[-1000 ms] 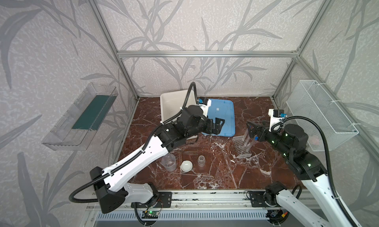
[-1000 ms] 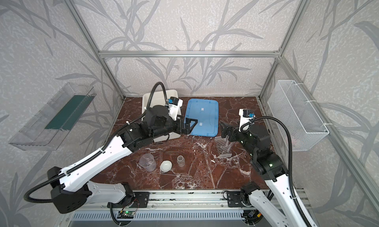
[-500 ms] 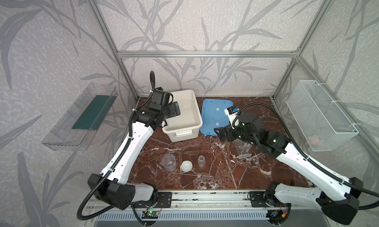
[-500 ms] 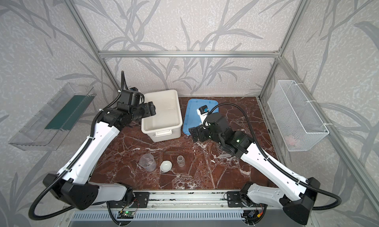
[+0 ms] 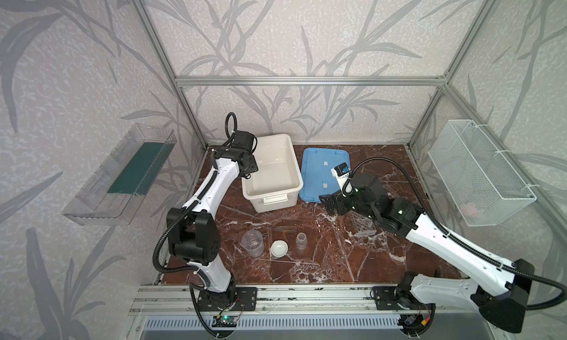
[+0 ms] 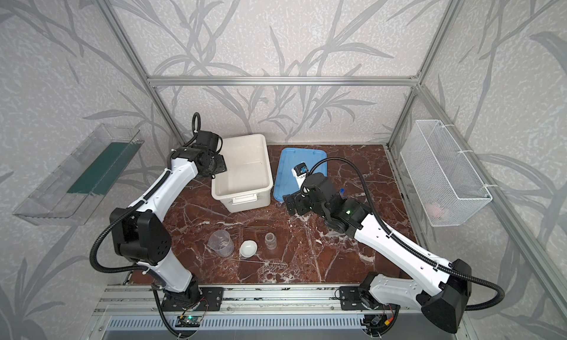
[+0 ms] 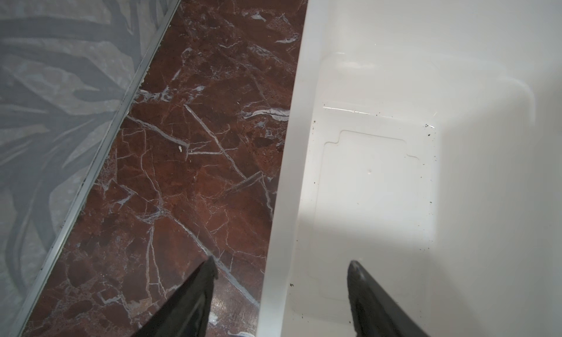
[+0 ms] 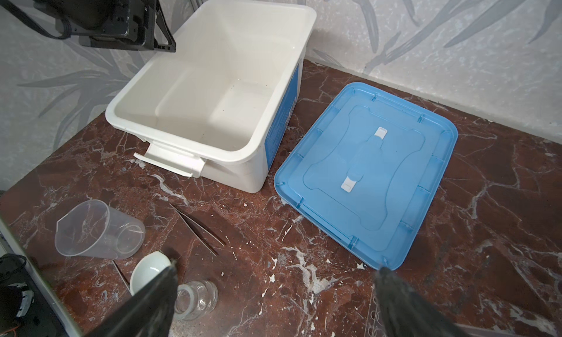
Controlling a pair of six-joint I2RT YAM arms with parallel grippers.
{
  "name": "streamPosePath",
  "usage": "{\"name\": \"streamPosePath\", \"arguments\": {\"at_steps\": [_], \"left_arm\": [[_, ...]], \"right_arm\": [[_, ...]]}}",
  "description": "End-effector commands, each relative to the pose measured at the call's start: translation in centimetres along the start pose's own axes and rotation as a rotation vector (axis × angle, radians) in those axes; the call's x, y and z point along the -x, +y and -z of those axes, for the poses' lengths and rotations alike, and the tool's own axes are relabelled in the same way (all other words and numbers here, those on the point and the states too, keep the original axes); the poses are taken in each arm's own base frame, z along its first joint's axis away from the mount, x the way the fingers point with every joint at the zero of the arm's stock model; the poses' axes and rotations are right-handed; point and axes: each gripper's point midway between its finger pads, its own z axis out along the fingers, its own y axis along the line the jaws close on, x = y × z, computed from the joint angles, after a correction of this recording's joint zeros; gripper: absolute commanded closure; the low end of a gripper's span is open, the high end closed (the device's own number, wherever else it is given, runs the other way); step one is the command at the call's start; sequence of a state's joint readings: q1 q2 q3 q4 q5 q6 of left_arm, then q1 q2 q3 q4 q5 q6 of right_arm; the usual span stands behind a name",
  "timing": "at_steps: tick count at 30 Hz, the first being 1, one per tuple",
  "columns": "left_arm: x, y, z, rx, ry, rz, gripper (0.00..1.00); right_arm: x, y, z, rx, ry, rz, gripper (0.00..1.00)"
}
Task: Organize the chemistry lab equipment
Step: 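Lower the left gripper onto the white bin's rim and close on it, then pull the white bin nearer with the left gripper while the right lowers onto the lid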
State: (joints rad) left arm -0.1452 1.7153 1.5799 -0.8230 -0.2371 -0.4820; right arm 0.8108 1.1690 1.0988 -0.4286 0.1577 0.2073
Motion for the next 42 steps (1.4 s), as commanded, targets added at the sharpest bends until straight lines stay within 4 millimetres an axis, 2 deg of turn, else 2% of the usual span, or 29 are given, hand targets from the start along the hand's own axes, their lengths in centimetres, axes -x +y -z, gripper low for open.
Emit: {"name": "streamPosePath", "arguments": {"at_steps": [1, 3, 6, 10, 11, 15, 18, 21, 28, 34, 38, 42], "left_arm": [[0.6, 0.8, -0.6, 0.033, 0.004, 0.046, 0.4], [0.6, 0.6, -1.0, 0.028, 0.01, 0.04, 0.44], [0.3, 0.3, -1.6, 0.026, 0.034, 0.035, 0.56], [-0.2, 0.2, -2.0, 0.037, 0.065, 0.026, 0.61], [-0.2, 0.4, -2.0, 0.048, 0.066, 0.029, 0.65], [-0.4, 1.2, -2.0, 0.086, 0.077, 0.029, 0.7], [-0.5, 1.7, -1.9, 0.098, 0.072, 0.035, 0.71], [-0.5, 2.2, -1.7, 0.111, 0.058, 0.05, 0.76], [-0.1, 2.2, -1.0, 0.07, 0.034, 0.121, 0.77], [0.4, 2.6, 0.1, 0.03, -0.013, 0.307, 0.77], [1.0, 1.8, 1.0, -0.054, -0.048, 0.398, 0.77], [0.8, 2.6, 1.8, -0.042, -0.072, 0.517, 0.81]], "right_arm": [[1.1, 0.0, 0.4, -0.002, -0.059, 0.01, 0.01], [0.7, 0.1, 0.1, 0.004, -0.047, 0.012, 0.01], [0.5, 0.1, -0.2, 0.005, -0.041, 0.009, 0.01], [0.4, 0.1, -0.3, 0.003, -0.043, 0.007, 0.01], [0.5, 0.1, -0.3, 0.003, -0.045, 0.004, 0.01], [0.3, 0.0, -0.3, 0.0, -0.046, 0.001, 0.01], [0.2, 0.0, -0.3, -0.002, -0.043, -0.002, 0.01], [0.2, -0.1, -0.3, -0.001, -0.046, -0.007, 0.01], [0.0, -0.2, -0.2, -0.006, -0.047, -0.009, 0.01], [0.1, 0.3, -0.6, 0.018, -0.038, -0.022, 0.01], [-0.1, 0.4, -0.9, 0.018, -0.031, -0.023, 0.01], [-0.1, 0.8, -1.2, 0.038, -0.027, -0.034, 0.01]]}}
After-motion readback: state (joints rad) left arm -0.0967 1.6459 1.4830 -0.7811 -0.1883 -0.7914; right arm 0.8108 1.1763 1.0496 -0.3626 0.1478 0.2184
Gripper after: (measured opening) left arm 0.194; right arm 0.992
